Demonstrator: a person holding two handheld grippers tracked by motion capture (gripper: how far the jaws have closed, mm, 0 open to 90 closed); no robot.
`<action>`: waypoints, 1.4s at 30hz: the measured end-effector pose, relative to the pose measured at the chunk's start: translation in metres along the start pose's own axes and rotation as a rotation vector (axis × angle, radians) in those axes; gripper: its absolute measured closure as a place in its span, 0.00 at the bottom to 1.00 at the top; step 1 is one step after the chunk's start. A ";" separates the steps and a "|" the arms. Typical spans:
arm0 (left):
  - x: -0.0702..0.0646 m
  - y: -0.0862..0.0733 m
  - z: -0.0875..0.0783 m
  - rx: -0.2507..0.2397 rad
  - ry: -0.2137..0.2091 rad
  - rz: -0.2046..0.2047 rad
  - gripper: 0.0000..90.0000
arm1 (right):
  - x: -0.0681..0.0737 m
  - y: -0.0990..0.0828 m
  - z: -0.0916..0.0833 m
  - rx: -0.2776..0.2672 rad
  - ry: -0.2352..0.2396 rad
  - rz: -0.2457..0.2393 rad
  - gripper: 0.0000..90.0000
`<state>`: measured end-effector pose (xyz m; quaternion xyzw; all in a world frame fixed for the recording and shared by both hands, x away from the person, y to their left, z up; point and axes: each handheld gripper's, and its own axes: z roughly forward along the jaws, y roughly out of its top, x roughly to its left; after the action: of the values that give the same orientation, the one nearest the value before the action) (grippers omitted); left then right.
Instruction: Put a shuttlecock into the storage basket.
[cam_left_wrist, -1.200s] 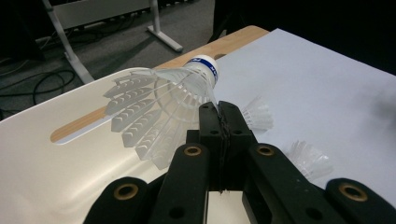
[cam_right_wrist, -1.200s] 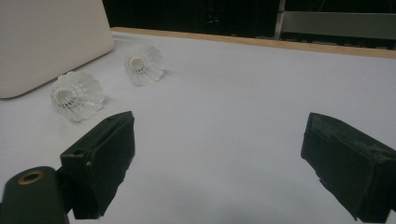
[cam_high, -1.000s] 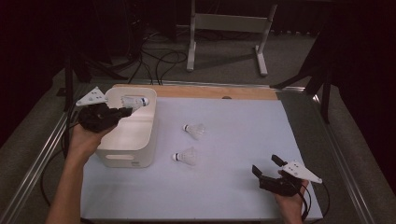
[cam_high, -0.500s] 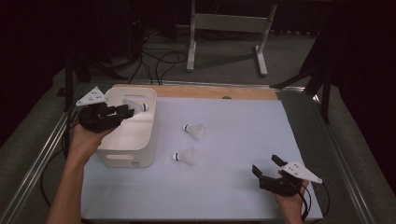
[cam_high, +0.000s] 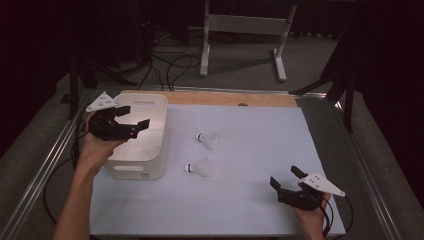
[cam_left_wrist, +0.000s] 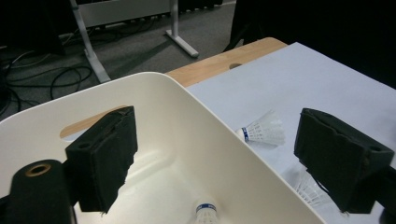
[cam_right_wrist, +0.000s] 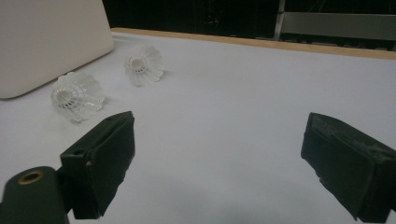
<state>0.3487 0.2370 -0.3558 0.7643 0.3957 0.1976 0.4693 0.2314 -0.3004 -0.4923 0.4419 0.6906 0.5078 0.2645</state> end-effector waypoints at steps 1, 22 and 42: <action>-0.001 0.000 0.001 0.003 0.000 0.003 0.15 | 0.000 0.000 0.000 0.001 -0.001 -0.001 0.11; -0.011 0.002 0.017 0.004 -0.028 0.008 0.12 | -0.002 0.000 -0.001 -0.001 -0.004 0.001 0.11; -0.020 0.003 0.024 -0.008 -0.050 0.013 0.12 | -0.001 0.000 0.000 -0.001 -0.004 0.006 0.11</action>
<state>0.3543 0.2071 -0.3640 0.7695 0.3783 0.1832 0.4809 0.2319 -0.3008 -0.4923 0.4447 0.6886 0.5079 0.2646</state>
